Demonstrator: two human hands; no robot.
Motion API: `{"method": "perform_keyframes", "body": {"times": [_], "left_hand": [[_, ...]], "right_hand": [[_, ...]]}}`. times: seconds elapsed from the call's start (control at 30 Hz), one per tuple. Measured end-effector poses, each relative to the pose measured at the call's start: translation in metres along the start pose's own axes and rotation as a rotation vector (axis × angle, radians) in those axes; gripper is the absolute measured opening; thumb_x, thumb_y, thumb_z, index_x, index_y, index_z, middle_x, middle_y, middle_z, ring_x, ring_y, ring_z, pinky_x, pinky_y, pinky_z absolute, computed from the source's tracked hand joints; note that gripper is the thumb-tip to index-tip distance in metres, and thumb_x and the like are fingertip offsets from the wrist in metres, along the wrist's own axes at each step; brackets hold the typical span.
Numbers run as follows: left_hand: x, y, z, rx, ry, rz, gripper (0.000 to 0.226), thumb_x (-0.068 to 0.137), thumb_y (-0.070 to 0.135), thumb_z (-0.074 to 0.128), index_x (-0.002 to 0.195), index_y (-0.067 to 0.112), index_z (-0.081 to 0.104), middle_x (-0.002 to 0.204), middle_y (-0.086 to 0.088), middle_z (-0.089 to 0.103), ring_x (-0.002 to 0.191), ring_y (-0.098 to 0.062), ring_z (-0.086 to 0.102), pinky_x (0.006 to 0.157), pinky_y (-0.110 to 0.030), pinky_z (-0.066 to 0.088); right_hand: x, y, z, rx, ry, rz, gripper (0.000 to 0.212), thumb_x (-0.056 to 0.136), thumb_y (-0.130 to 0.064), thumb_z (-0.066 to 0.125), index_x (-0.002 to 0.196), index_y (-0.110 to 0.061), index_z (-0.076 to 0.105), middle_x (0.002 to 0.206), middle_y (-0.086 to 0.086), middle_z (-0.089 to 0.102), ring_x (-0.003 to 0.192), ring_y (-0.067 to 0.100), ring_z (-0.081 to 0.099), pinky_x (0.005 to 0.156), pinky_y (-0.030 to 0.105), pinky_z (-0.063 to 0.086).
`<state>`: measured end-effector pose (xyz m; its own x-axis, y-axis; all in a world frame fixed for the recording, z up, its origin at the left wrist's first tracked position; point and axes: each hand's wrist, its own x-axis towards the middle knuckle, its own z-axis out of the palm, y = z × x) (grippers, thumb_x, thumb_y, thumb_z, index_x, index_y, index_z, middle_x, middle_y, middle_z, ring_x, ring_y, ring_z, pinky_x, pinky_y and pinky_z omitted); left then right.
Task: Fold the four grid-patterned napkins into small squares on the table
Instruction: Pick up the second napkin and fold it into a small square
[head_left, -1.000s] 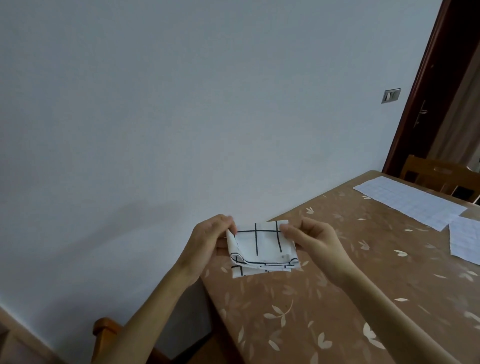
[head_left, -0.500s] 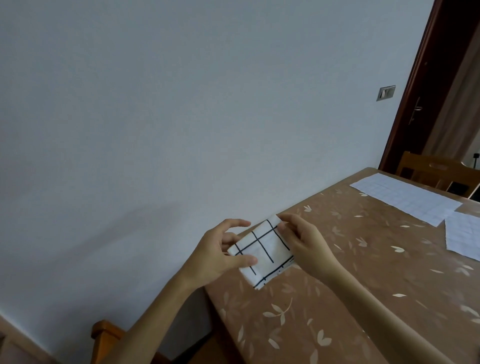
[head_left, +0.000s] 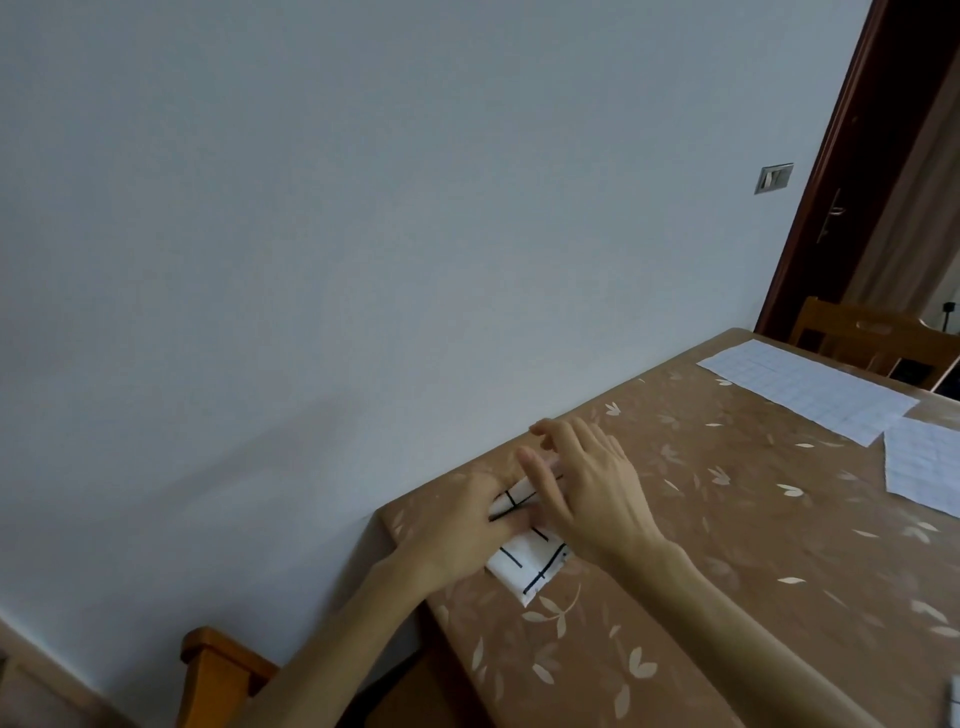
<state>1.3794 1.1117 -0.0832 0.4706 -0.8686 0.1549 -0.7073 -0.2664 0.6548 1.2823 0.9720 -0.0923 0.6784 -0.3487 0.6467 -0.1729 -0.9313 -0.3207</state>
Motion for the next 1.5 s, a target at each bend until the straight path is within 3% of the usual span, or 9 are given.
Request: {"method": "perform_keyframes", "body": {"times": [0.13, 0.3, 0.47, 0.77, 0.93, 1.0, 1.17, 1.33, 1.5], "left_hand": [[-0.001, 0.008, 0.003, -0.047, -0.014, 0.027, 0.021, 0.095, 0.029, 0.068, 0.105, 0.011, 0.071, 0.051, 0.015, 0.054, 0.045, 0.004, 0.049, 0.046, -0.013, 0.035], [-0.008, 0.001, -0.002, -0.170, -0.028, -0.008, 0.039, 0.085, 0.035, 0.079, 0.056, 0.025, 0.056, 0.049, 0.020, 0.056, 0.043, 0.000, 0.051, 0.046, -0.013, 0.037], [-0.009, -0.024, -0.002, -0.227, -0.028, -0.026, 0.036, 0.091, 0.051, 0.066, 0.090, 0.016, 0.073, 0.084, -0.002, 0.078, 0.068, -0.021, 0.076, 0.063, -0.049, 0.061], [0.012, -0.067, 0.028, -0.227, 0.172, -0.134, 0.019, 0.100, 0.037, 0.059, 0.096, 0.021, 0.069, 0.086, -0.004, 0.072, 0.077, -0.018, 0.064, 0.070, -0.028, 0.053], [0.023, -0.092, 0.067, -0.272, 0.165, -0.095, 0.016, 0.103, 0.030, 0.055, 0.096, 0.019, 0.064, 0.090, 0.004, 0.065, 0.084, -0.012, 0.061, 0.071, -0.022, 0.049], [0.028, -0.099, 0.080, -0.301, 0.141, -0.089, 0.016, 0.103, 0.027, 0.055, 0.097, 0.015, 0.064, 0.086, 0.005, 0.064, 0.083, -0.011, 0.060, 0.070, -0.017, 0.046], [0.044, -0.132, 0.119, -0.288, 0.059, -0.112, 0.011, 0.102, 0.031, 0.057, 0.097, 0.024, 0.062, 0.078, 0.012, 0.061, 0.069, -0.003, 0.056, 0.063, -0.018, 0.043], [0.056, -0.162, 0.161, -0.202, -0.004, -0.203, 0.011, 0.096, 0.040, 0.065, 0.101, 0.031, 0.059, 0.074, 0.014, 0.060, 0.063, 0.000, 0.056, 0.058, -0.016, 0.042], [0.064, -0.192, 0.198, -0.162, -0.098, -0.314, 0.024, 0.094, 0.027, 0.070, 0.115, 0.030, 0.060, 0.094, 0.011, 0.068, 0.085, -0.010, 0.068, 0.079, -0.035, 0.060]], "right_hand": [[0.004, 0.001, 0.012, -0.035, 0.042, -0.060, 0.062, 0.106, -0.049, 0.021, 0.057, -0.018, 0.044, 0.052, -0.008, 0.043, 0.044, 0.012, 0.039, 0.043, 0.026, 0.033], [0.003, 0.017, 0.011, -0.020, 0.032, -0.032, 0.058, 0.105, -0.043, 0.031, 0.051, -0.021, 0.022, 0.043, -0.006, 0.022, 0.038, 0.011, 0.021, 0.037, 0.027, 0.026], [0.005, 0.031, 0.007, 0.039, 0.033, 0.038, 0.061, 0.104, -0.040, 0.042, 0.052, -0.024, 0.016, 0.043, -0.007, 0.017, 0.037, 0.009, 0.015, 0.040, 0.022, 0.018], [-0.041, 0.075, 0.032, 0.166, -0.227, 0.057, 0.061, 0.099, -0.066, 0.021, 0.069, -0.019, 0.045, 0.056, -0.006, 0.044, 0.048, 0.014, 0.040, 0.047, 0.032, 0.039], [-0.073, 0.068, 0.054, 0.295, -0.387, 0.405, 0.045, 0.091, -0.072, 0.031, 0.106, -0.031, 0.043, 0.086, -0.013, 0.061, 0.074, 0.005, 0.062, 0.063, 0.028, 0.053], [-0.083, 0.068, 0.061, 0.401, -0.440, 0.550, 0.042, 0.094, -0.066, 0.038, 0.111, -0.028, 0.046, 0.084, -0.010, 0.066, 0.074, 0.007, 0.065, 0.064, 0.033, 0.052], [-0.108, 0.082, 0.085, 0.743, -0.475, 0.825, 0.045, 0.101, -0.040, 0.051, 0.065, -0.014, 0.054, 0.051, -0.006, 0.050, 0.047, 0.013, 0.046, 0.050, 0.032, 0.037], [-0.143, 0.101, 0.112, 0.820, -0.474, 1.022, 0.032, 0.101, -0.024, 0.057, 0.071, -0.016, 0.062, 0.050, -0.008, 0.051, 0.046, 0.010, 0.041, 0.048, 0.027, 0.033], [-0.179, 0.119, 0.138, 0.737, -0.473, 1.243, 0.009, 0.096, -0.009, 0.063, 0.089, -0.012, 0.068, 0.060, -0.010, 0.064, 0.056, 0.010, 0.058, 0.053, 0.019, 0.048]]}}
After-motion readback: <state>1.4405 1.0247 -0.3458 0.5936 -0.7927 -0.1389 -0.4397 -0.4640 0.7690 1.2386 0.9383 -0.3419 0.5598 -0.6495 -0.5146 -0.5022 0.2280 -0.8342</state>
